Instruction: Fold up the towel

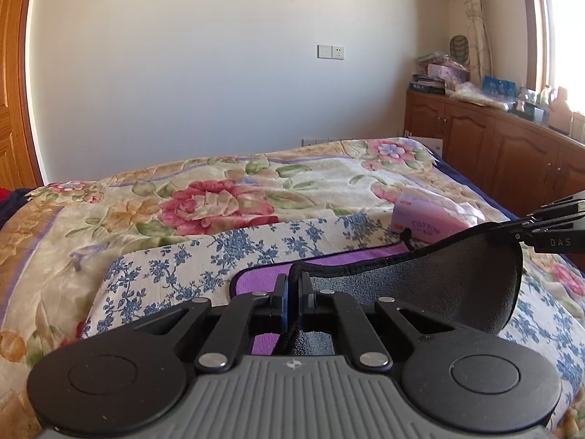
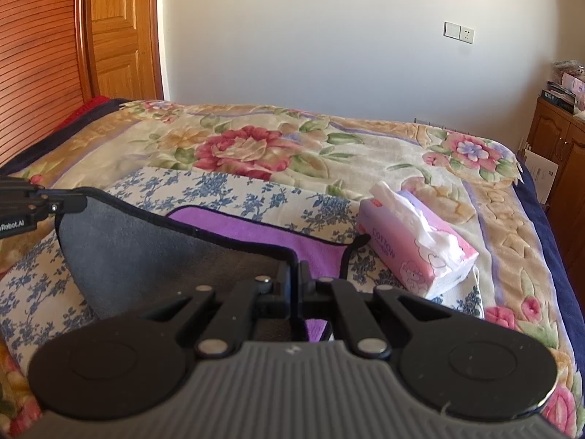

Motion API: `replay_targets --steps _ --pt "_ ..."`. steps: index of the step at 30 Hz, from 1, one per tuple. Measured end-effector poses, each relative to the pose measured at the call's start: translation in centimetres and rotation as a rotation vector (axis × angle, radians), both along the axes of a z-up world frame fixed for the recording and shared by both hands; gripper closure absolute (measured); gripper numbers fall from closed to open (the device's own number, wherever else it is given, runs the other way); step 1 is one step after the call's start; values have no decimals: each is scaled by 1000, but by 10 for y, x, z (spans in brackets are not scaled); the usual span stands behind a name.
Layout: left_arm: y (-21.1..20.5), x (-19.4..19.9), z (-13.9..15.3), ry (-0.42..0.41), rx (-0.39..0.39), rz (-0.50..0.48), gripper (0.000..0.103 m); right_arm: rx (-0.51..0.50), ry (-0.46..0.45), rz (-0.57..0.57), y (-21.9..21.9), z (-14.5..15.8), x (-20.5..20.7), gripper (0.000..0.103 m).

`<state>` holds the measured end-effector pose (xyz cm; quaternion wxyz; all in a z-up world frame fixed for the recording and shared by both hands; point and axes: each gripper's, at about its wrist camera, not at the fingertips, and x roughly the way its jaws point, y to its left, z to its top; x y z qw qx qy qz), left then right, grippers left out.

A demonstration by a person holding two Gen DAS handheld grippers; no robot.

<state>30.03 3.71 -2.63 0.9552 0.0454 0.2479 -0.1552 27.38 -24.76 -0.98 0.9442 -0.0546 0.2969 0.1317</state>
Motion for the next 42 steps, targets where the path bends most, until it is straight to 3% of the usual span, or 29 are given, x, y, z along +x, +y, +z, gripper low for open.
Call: replay_targets --steps 42 --pt "-16 80 -19 -53 40 43 97 19 -76 -51 -4 -22 76 99"
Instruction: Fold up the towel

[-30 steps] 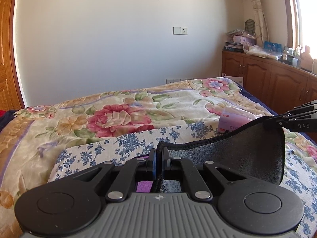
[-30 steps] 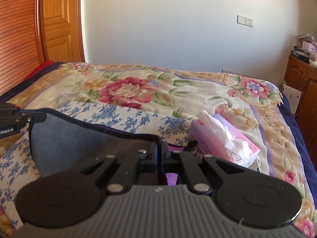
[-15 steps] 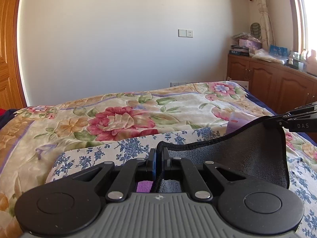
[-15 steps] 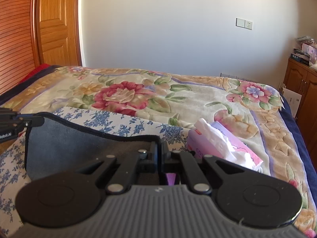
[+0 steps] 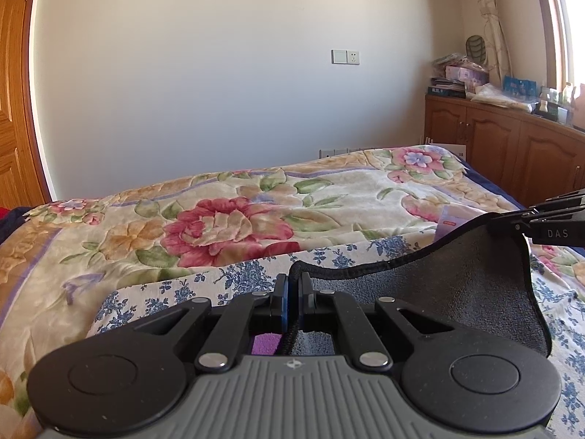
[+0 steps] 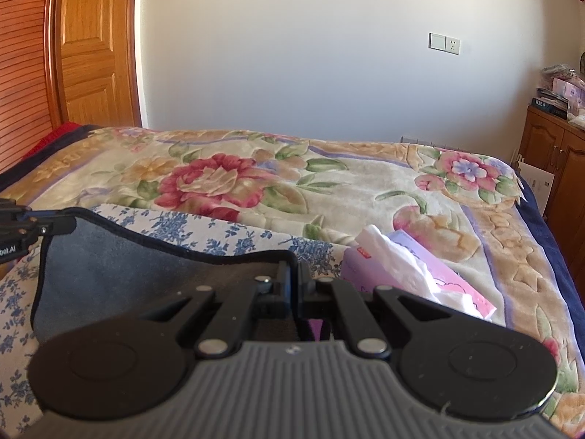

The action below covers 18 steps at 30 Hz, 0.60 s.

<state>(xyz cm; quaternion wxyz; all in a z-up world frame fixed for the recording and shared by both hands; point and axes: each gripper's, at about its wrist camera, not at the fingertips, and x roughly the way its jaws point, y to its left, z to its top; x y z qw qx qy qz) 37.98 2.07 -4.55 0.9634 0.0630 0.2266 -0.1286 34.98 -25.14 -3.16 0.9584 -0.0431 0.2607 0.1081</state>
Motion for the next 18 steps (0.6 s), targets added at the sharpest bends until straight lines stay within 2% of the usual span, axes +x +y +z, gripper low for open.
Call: replay_targets --steps 14,18 --pt "5 39 -30 49 5 33 97 -60 49 -12 3 -33 31 99" --pt "3 52 -43 68 38 39 97 -81 80 -12 3 -45 38 99"
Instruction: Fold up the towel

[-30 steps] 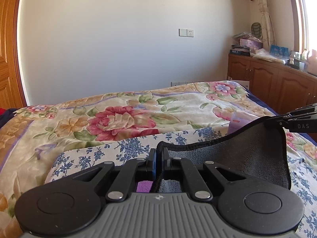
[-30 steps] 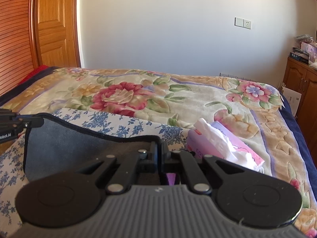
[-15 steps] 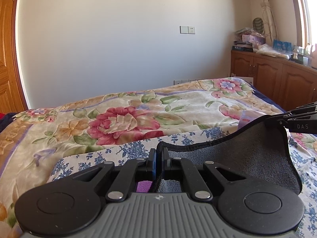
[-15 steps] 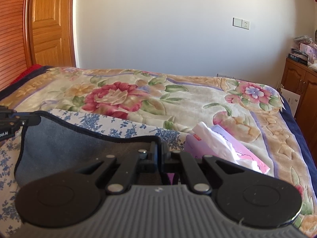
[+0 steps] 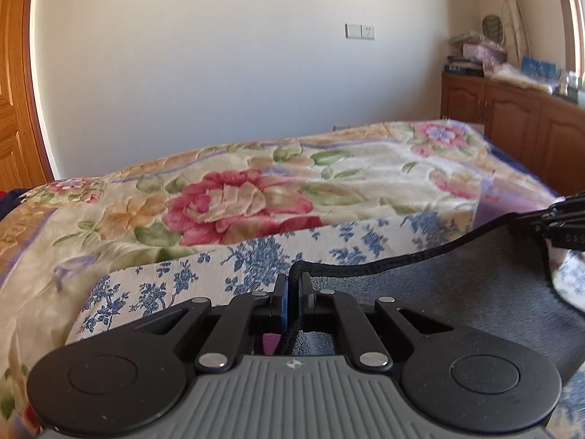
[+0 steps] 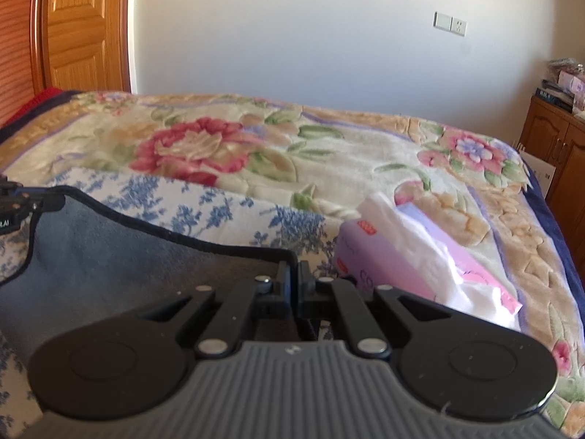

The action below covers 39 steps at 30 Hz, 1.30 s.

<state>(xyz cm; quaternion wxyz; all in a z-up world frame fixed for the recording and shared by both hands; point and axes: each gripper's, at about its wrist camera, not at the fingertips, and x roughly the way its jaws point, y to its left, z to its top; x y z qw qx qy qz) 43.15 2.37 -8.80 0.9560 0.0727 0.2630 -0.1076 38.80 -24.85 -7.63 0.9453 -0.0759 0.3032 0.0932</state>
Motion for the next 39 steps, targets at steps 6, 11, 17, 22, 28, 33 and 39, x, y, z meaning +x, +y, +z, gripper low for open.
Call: replay_targets --steps 6,11,17,22,28,33,39 --pt "-6 11 -16 20 51 -10 97 5 31 -11 -1 -12 5 98" --pt "-10 16 -23 37 77 -14 95 -18 32 -6 1 -15 6 98" --pt "-12 17 -25 39 81 -5 95 -19 40 -19 2 -16 9 98" --pt "-9 17 -25 40 78 1 62 -8 33 -31 1 -15 8 85" --pt "-8 12 -22 34 73 5 48 13 21 -31 -2 -8 1 57" --pt "-7 3 -13 25 58 7 31 39 18 -23 0 2 -10 56" --pt "-9 -14 5 12 34 12 19 66 13 -17 5 16 -30 47"
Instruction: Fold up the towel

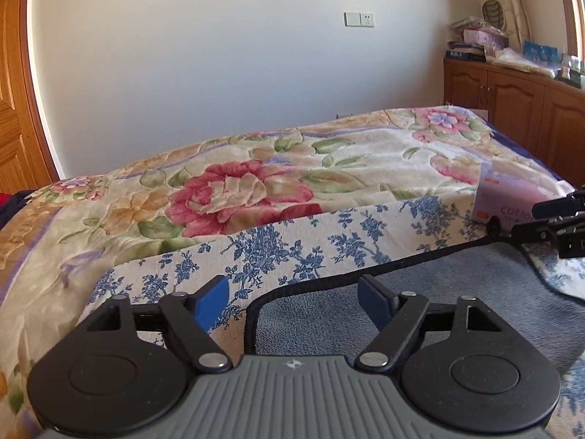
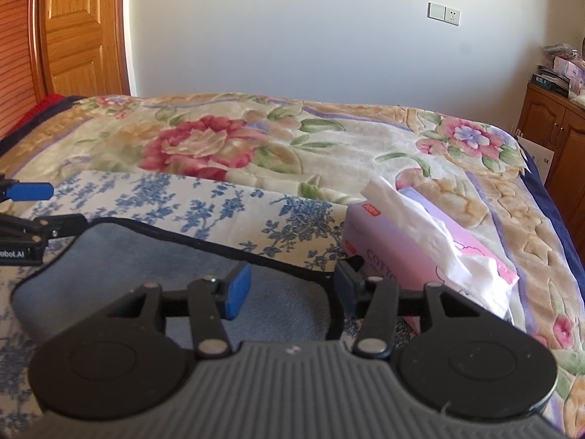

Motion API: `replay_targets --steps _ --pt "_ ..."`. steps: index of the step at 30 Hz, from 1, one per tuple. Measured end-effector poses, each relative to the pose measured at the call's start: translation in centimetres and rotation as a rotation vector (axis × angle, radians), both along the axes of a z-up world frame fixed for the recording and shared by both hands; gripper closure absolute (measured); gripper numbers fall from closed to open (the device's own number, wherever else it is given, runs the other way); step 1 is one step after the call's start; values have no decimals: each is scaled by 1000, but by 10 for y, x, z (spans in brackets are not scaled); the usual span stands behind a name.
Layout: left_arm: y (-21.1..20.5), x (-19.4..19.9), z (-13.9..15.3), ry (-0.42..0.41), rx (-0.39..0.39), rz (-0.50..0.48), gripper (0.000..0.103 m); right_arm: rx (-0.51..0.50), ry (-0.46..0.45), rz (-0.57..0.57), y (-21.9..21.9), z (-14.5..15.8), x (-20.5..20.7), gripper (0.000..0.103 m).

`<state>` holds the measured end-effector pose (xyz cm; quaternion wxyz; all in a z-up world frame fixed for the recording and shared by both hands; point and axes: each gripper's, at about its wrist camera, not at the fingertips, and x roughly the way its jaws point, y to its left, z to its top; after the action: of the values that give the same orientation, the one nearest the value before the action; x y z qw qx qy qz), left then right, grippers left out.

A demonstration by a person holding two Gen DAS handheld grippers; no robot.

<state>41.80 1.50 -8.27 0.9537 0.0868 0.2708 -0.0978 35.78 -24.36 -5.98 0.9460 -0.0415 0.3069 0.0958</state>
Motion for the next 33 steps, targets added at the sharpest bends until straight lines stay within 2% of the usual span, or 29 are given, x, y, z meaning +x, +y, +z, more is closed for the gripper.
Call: replay_targets --steps 8,12,16,19,25,29,33 --pt "-1 -30 27 -17 -2 10 10 49 -18 3 6 26 -32 31" --pt "1 -49 43 -30 -17 9 7 46 -37 0 10 40 -48 19" --pt "1 -64 58 -33 -34 9 4 54 -50 0 12 53 -61 17" --pt "-1 -77 69 -62 -17 26 0 57 -64 1 13 62 -72 14" --pt "-4 -97 86 -80 -17 33 0 71 -85 -8 11 74 -91 10" --pt "-9 -110 96 -90 -11 25 0 73 -108 -9 10 84 -105 4" --pt "-13 -126 109 -104 -10 17 0 73 -118 -2 12 92 -117 4"
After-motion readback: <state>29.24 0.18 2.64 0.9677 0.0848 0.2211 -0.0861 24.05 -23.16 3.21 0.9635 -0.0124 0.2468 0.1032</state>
